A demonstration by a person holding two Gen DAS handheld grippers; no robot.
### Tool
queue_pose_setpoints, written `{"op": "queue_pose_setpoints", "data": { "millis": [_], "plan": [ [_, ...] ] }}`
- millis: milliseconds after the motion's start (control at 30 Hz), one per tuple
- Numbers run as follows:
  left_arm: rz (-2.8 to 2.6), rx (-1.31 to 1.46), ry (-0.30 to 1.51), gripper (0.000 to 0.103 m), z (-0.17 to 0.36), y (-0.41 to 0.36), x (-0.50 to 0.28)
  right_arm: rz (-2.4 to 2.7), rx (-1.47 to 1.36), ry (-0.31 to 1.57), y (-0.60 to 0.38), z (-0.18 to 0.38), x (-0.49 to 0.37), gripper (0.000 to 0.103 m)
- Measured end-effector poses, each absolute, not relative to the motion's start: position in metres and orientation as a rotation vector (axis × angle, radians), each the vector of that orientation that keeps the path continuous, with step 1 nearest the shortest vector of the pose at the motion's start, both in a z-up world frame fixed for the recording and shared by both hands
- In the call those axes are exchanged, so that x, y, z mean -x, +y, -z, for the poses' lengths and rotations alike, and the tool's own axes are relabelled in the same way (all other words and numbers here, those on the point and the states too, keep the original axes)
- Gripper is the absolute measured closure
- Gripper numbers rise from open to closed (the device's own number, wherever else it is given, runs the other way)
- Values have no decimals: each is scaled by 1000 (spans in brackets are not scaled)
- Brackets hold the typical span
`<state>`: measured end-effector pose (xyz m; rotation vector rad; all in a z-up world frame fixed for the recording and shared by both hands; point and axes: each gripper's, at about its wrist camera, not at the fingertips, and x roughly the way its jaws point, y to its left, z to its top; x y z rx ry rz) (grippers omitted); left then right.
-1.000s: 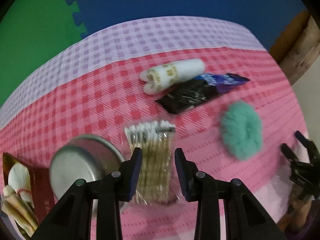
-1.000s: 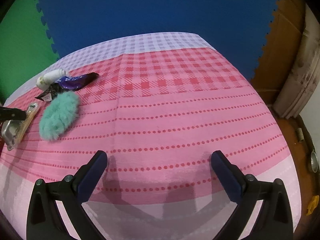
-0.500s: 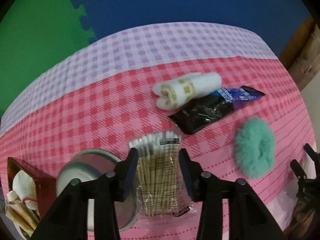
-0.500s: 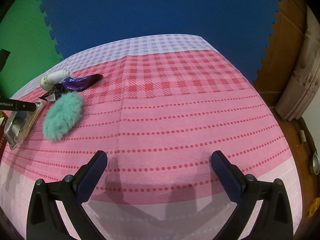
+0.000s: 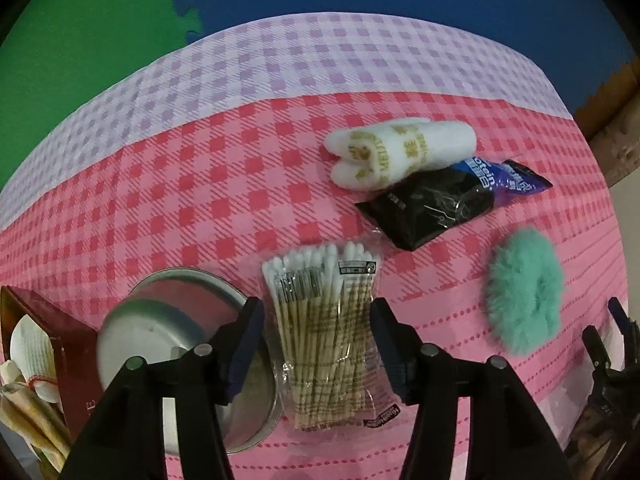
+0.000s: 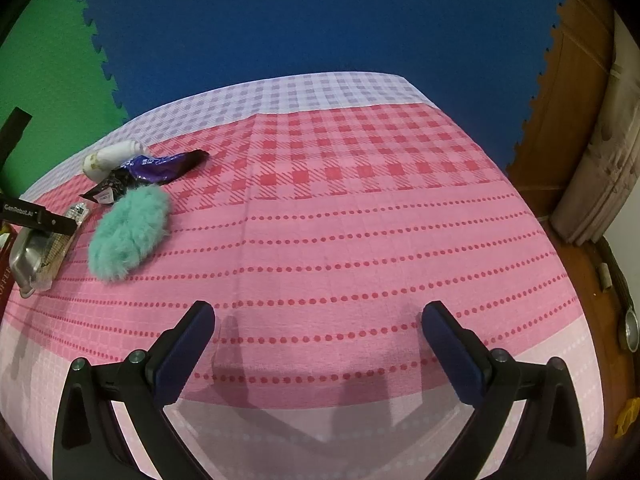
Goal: Organize soft objects
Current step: 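Close the left tool on the cotton swab pack, then lift the swab pack with the left tool while the right tool grasps the green scrunchie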
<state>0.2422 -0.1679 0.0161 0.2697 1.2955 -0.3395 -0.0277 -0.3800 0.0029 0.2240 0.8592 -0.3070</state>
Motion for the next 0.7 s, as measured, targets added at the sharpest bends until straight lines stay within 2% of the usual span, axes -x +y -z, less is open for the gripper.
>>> {"op": "queue_pose_setpoints", "data": {
  "millis": [200, 267, 367, 400, 467, 567, 700],
  "plan": [
    [379, -256, 1363, 42, 3, -180, -238, 304, -222, 852, -380, -4, 28, 0],
    [385, -268, 1357, 37, 6, -184, -234, 304, -221, 851, -380, -4, 28, 0],
    [380, -289, 1335, 38, 10, -190, -230, 304, -221, 851, -380, -4, 28, 0],
    [372, -273, 1327, 41, 10, -189, -228, 304, -221, 851, -380, -4, 28, 0],
    [365, -264, 1300, 76, 6, -188, -220, 305, -222, 851, -380, -4, 28, 0],
    [345, -248, 1287, 81, -1, -185, -205, 307, -223, 849, -381, -4, 28, 0],
    [422, -210, 1237, 81, -10, -183, -149, 302, -235, 867, -384, -2, 27, 0]
  ]
}}
